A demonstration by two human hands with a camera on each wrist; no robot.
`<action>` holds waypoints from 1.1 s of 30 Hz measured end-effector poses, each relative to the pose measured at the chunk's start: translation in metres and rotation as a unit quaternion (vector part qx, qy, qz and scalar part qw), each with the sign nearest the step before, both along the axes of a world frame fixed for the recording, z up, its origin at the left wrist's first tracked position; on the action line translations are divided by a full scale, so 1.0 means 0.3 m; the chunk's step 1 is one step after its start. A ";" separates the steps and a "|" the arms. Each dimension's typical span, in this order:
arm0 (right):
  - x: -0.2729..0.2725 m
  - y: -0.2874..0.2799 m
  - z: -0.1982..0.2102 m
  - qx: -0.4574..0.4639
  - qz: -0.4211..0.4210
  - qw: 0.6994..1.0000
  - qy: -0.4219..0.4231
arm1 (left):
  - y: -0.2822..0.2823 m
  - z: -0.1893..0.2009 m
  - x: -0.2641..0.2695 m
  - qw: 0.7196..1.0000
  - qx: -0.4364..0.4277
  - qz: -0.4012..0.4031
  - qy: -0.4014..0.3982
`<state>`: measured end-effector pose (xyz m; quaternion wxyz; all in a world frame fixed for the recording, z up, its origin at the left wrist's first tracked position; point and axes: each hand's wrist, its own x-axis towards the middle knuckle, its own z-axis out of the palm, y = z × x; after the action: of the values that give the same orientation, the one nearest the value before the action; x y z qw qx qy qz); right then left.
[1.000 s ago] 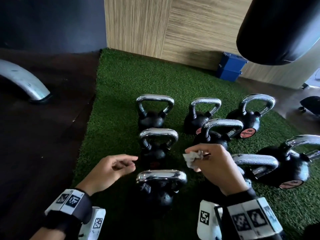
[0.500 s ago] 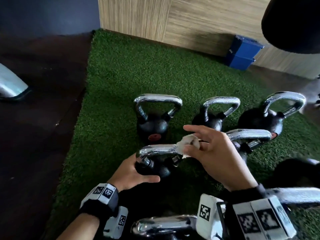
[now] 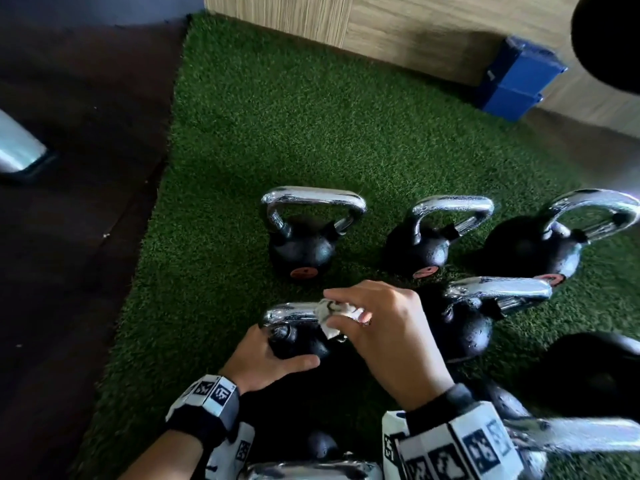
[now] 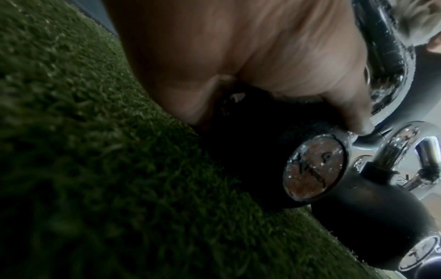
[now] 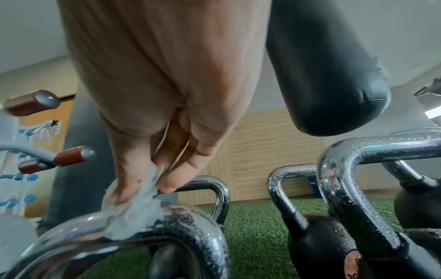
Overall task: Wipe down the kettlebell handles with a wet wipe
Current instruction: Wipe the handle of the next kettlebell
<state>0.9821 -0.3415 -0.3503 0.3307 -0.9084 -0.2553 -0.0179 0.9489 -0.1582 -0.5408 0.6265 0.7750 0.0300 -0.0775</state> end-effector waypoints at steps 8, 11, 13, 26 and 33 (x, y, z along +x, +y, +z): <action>-0.029 0.037 0.007 -0.076 0.037 0.996 -0.027 | 0.000 0.018 0.000 1.000 -0.013 -0.019 -0.001; -0.029 -0.004 0.005 -0.089 -0.013 0.996 -0.005 | -0.001 0.026 -0.005 1.000 -0.011 -0.013 0.000; -0.017 -0.011 0.002 -0.119 -0.037 0.992 0.007 | 0.002 0.022 -0.007 1.000 -0.005 -0.014 0.003; 0.056 -0.120 -0.073 -0.090 -0.104 0.989 0.056 | -0.009 0.029 -0.008 0.998 -0.064 -0.002 0.008; 0.084 -0.121 -0.136 -0.115 -0.101 0.982 0.108 | -0.005 0.024 -0.008 0.998 -0.065 -0.012 0.002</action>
<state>1.0074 -0.3778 -0.3910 0.2462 -0.9579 -0.1256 0.0770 0.9464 -0.1598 -0.5336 0.6745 0.7328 0.0166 -0.0882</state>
